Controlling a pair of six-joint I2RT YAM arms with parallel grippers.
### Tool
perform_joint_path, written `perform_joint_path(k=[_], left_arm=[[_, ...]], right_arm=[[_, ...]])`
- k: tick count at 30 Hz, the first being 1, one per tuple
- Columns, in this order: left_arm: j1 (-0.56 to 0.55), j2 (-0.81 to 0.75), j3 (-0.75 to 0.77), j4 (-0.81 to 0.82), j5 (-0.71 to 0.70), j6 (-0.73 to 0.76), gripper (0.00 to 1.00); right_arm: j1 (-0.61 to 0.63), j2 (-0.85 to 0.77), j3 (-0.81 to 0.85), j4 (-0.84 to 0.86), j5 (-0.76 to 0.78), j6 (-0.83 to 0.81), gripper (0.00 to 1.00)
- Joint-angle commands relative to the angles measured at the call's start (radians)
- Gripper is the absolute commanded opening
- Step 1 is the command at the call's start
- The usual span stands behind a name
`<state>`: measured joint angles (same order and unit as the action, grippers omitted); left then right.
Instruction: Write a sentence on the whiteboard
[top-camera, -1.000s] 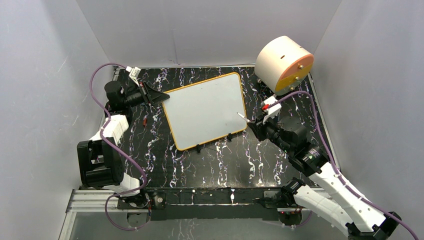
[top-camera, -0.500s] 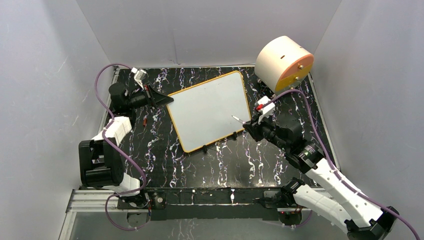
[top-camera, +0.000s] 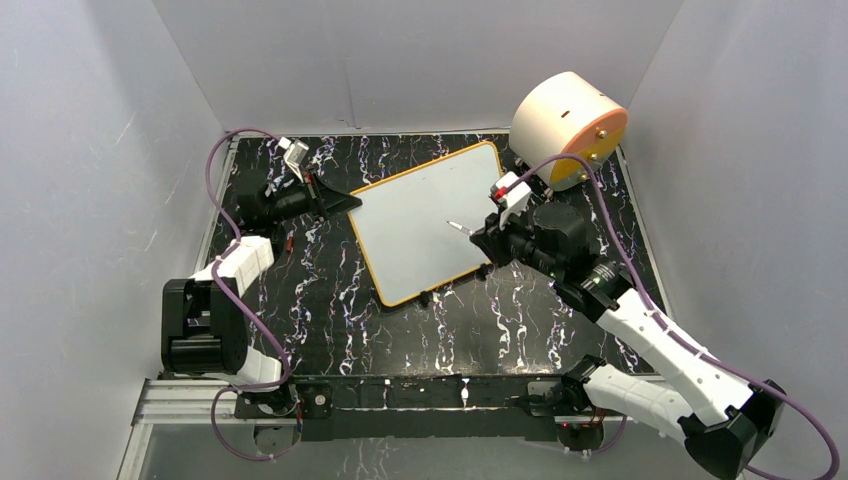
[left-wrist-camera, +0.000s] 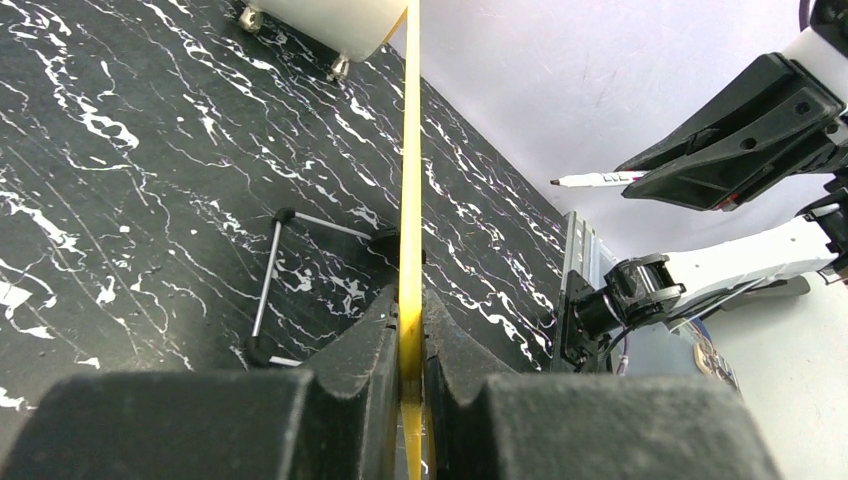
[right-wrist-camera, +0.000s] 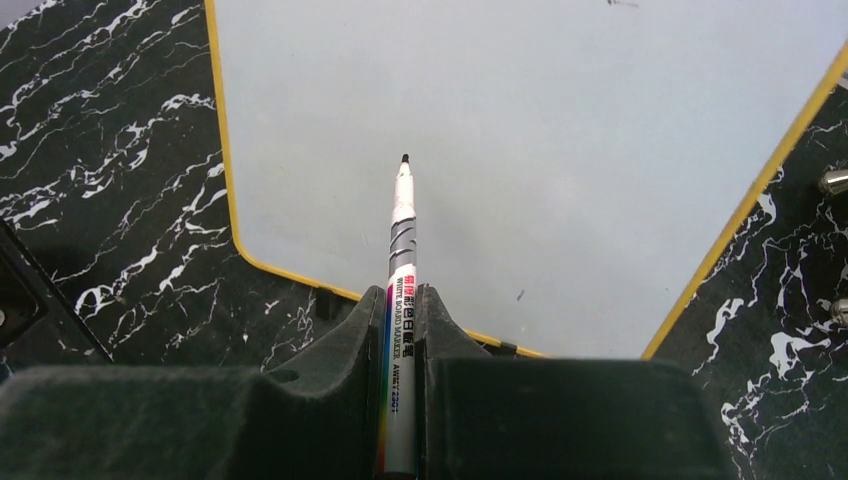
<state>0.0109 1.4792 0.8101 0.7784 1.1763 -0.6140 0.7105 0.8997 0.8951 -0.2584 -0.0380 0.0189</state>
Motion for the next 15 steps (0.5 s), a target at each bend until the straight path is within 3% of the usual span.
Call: perform_joint_path(k=[1, 15], left_arm=[[-0.038, -0.023, -0.028, -0.009, -0.004, 0.005, 0.00], [-0.049, -0.043, -0.058, -0.004, -0.027, 0.007, 0.00]], right_arm=[[0.024, 0.054, 0.095, 0.051, 0.009, -0.002, 0.00], [0.257, 0.242, 0.271, -0.019, 0.316, 0.007, 0.00]])
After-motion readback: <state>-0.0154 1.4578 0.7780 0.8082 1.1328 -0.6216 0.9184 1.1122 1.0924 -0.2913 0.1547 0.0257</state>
